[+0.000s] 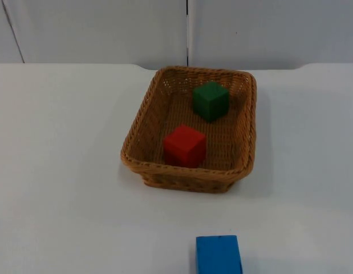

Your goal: Pick up one cube with each hand and place exactly two cubes into the same basket, leaving the remaining cube outside.

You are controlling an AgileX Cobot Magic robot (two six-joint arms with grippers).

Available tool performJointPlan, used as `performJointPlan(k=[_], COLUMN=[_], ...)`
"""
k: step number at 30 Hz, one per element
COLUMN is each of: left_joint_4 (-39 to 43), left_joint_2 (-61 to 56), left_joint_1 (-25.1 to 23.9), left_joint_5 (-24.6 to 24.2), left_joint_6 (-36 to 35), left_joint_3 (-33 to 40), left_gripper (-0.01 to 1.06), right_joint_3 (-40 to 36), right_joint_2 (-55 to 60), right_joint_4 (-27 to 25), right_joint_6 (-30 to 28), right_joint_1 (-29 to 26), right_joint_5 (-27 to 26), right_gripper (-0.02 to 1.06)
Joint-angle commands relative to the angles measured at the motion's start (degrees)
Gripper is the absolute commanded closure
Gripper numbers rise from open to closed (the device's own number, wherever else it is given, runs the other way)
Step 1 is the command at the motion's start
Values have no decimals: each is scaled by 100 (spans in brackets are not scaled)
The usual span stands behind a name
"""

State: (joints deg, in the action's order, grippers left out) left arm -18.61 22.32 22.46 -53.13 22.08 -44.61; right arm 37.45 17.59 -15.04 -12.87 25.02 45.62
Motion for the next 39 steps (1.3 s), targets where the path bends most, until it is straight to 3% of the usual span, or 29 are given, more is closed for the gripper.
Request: performJointPlan(k=[1,10,17,28,39], left_joint_4=[157,836,725,724,734], left_joint_2=[-235,-885,-1660,-2232,-2232], left_joint_1=[-14,-14,-14,-14,-14], left_joint_5=[-150,-530,-507,-496,-495], left_joint_6=[-178,-866,-948,-1170,-1185], left_joint_3=[32,71,877,1267,1476], left_gripper=[23,23,23,23,23], right_joint_3=[-8,-8,-8,-388,-752], right_joint_2=[-285,-827,-1041,-1759,-1759], right_joint_4=[144,292,507,1391,1316], right_joint_6=[-1,-1,173,906,861], right_joint_1=[34,34,34,34,83], right_joint_5=[278,431,709,1074,1596], right_gripper=[34,34,34,34,34])
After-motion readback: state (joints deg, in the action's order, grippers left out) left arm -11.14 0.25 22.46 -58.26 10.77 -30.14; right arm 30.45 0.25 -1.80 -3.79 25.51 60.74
